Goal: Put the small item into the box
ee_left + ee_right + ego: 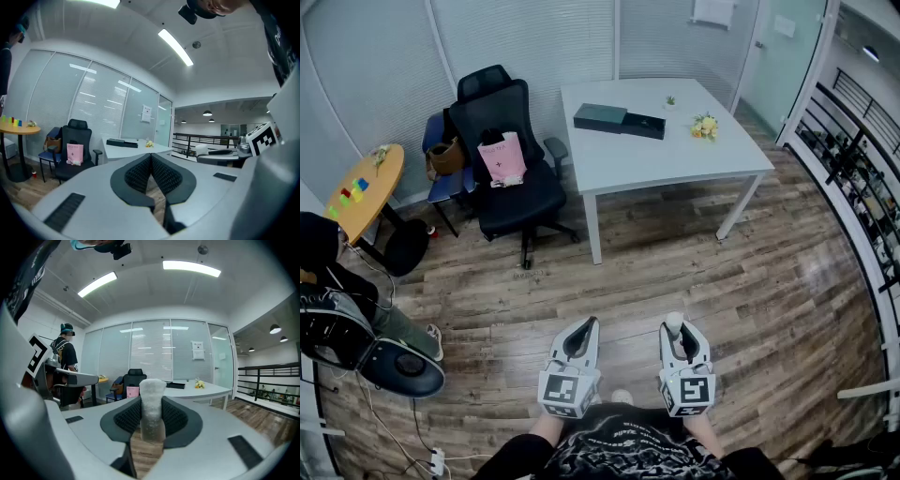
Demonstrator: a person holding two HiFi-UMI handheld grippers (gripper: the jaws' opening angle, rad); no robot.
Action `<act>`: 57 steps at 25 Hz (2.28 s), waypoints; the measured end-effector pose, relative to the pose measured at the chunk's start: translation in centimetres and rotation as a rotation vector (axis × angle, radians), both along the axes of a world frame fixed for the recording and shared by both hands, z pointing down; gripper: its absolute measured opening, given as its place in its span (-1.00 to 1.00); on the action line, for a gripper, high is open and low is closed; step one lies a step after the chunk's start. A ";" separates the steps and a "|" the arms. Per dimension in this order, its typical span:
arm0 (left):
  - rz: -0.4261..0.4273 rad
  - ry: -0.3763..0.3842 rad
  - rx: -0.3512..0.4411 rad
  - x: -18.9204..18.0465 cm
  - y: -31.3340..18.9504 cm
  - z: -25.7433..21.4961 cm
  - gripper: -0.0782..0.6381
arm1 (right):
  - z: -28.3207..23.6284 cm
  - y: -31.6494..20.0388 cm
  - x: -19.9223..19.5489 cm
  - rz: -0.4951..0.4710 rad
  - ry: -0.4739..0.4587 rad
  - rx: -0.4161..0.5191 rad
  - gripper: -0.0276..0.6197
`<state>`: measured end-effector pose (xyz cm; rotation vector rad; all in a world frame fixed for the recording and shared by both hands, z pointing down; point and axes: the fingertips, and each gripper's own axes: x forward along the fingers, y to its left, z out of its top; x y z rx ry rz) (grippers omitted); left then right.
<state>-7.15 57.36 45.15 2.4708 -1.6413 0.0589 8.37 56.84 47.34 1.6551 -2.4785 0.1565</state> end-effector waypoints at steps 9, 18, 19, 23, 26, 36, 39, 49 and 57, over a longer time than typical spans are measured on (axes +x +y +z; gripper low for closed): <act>0.025 -0.001 0.010 -0.4 -0.3 -0.2 -0.73 | 0.0 -0.2 -1.7 -0.006 0.002 0.002 -0.51; 0.051 0.021 0.014 -2.4 -1.2 -0.5 -0.73 | -0.9 -0.6 -4.0 -0.010 -0.007 0.037 -0.50; 0.059 0.027 0.012 -2.6 -1.3 -0.4 -0.73 | -1.0 -0.6 -4.1 0.000 -0.006 0.040 -0.50; 0.101 0.047 0.019 -3.2 -1.5 -0.3 -0.73 | -0.1 -0.9 -4.6 0.044 -0.013 0.028 -0.50; 0.135 0.023 0.026 -3.7 -1.4 -0.1 -0.73 | 0.8 -0.8 -5.2 0.072 -0.025 0.018 -0.50; 0.078 0.050 0.004 -5.7 -5.1 1.4 -0.73 | 2.0 -4.5 -5.5 0.068 0.004 0.009 -0.49; 0.062 0.025 0.002 -5.1 -7.5 1.9 -0.73 | 2.5 -7.7 -4.5 0.063 -0.002 0.006 -0.49; -0.001 0.012 -0.037 0.4 -19.8 2.0 -0.73 | 1.9 -22.5 -0.5 -0.058 -0.025 0.004 -0.49; -0.057 0.008 -0.026 5.0 -28.5 2.1 -0.73 | 1.4 -32.2 3.4 -0.133 -0.026 0.024 -0.49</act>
